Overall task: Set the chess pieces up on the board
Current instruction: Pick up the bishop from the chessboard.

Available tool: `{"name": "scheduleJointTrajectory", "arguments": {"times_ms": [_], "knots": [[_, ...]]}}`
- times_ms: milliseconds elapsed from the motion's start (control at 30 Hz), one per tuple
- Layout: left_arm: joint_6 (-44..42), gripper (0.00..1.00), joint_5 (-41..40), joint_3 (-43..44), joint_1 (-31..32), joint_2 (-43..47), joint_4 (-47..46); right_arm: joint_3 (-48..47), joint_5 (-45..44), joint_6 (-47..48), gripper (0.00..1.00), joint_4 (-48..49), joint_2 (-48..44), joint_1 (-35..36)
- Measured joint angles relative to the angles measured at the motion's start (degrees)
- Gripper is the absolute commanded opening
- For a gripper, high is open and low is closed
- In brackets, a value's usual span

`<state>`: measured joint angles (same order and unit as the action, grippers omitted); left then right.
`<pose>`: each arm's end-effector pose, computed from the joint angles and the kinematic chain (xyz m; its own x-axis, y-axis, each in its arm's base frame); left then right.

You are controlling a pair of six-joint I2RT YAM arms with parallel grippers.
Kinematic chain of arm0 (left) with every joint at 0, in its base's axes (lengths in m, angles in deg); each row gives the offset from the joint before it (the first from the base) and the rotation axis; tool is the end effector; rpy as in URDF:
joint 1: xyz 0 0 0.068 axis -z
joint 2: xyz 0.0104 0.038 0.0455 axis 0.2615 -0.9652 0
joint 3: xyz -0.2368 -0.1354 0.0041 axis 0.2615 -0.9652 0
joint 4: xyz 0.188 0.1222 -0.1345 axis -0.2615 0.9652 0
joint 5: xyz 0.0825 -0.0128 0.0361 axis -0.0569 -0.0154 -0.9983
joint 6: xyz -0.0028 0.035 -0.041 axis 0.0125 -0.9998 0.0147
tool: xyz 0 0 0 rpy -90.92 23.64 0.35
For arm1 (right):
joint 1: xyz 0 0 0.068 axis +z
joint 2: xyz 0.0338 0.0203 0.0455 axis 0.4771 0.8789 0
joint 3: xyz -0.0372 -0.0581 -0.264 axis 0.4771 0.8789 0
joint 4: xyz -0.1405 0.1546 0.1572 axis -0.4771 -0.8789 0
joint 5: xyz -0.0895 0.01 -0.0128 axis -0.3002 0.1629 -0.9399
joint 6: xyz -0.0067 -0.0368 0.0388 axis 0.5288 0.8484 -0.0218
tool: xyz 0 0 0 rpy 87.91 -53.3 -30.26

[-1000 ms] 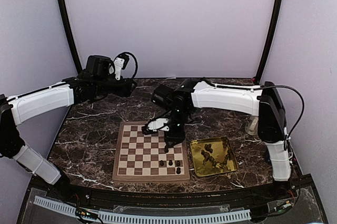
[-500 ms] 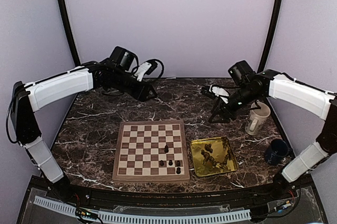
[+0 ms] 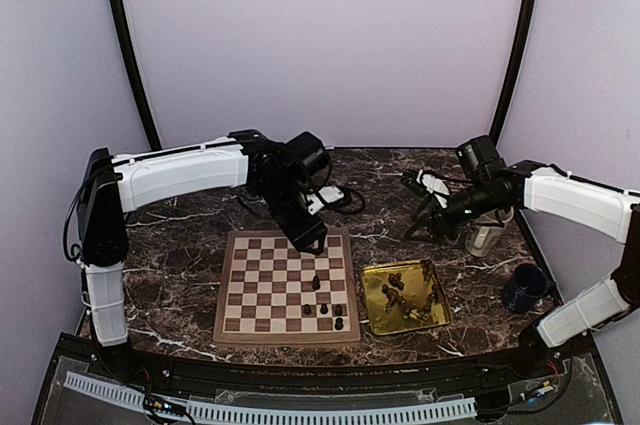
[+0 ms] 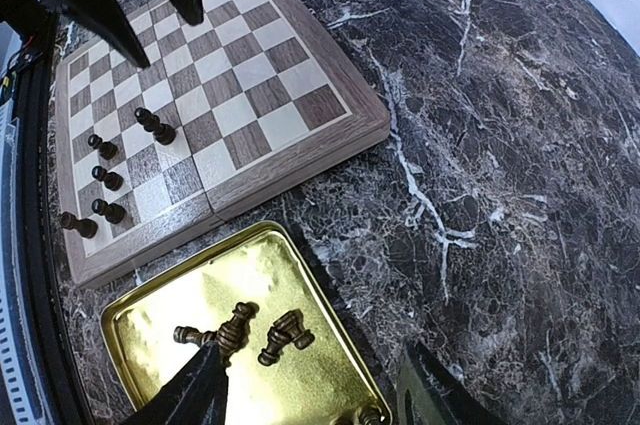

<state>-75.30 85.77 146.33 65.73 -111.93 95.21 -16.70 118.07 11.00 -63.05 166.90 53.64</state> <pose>0.2632 -0.3299 0.2682 -0.4890 0.7478 -0.4491 0.8618 0.4938 -0.1162 0.2426 0.1347 0.2499 -0.3407 -0.5973 -0.7261 -0.9097 0.4046 0.0940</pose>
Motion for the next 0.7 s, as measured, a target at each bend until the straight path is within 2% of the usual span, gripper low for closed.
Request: {"name": "scheduleJointTrajectory", "arguments": {"times_ms": [233, 567, 700], "knots": [[-0.4, 0.48, -2.1, 0.9, 3.4, -5.3, 3.7, 0.3, -0.1, 0.3, 0.58, 1.1, 0.0, 0.0], [-0.6, 0.46, -2.1, 1.6, 4.6, -7.4, 4.4, 0.9, -0.5, 0.7, 0.58, 1.1, 0.0, 0.0], [-0.7, 0.42, -2.0, 1.6, 4.8, -7.5, 4.6, 0.9, -0.5, 0.8, 0.58, 1.1, 0.0, 0.0]]}}
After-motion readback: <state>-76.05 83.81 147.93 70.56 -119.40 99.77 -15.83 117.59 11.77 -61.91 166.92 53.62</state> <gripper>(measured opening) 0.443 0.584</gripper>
